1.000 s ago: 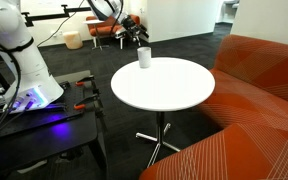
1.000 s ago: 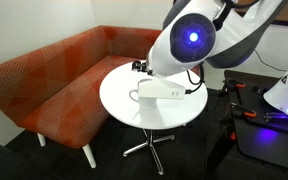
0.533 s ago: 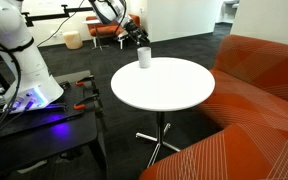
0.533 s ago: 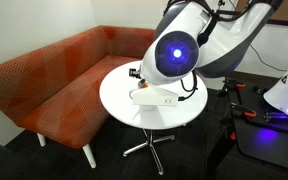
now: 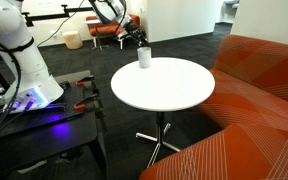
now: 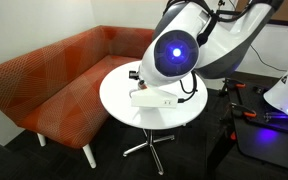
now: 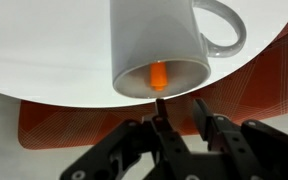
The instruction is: Remove the orange object from the white mug and put it on the table
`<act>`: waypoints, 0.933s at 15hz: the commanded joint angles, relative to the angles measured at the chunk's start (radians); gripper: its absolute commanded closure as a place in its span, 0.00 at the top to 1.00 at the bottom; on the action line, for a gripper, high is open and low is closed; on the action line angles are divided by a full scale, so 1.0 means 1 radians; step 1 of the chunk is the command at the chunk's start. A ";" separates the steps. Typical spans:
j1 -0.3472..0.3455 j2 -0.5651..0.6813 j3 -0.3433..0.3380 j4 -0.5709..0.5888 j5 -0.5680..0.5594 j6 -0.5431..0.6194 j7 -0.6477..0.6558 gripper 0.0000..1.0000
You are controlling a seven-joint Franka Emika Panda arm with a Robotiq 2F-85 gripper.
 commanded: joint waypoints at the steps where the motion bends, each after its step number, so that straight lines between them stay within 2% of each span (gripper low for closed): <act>1: -0.014 -0.039 -0.003 -0.028 0.058 0.054 -0.040 0.52; 5: -0.016 -0.056 -0.008 -0.037 0.110 0.068 -0.065 0.65; 7: -0.014 -0.062 -0.012 -0.037 0.131 0.067 -0.081 0.63; 10: -0.017 -0.071 -0.017 -0.038 0.145 0.075 -0.095 0.52; 14: -0.034 -0.084 -0.025 -0.049 0.152 0.119 -0.122 0.49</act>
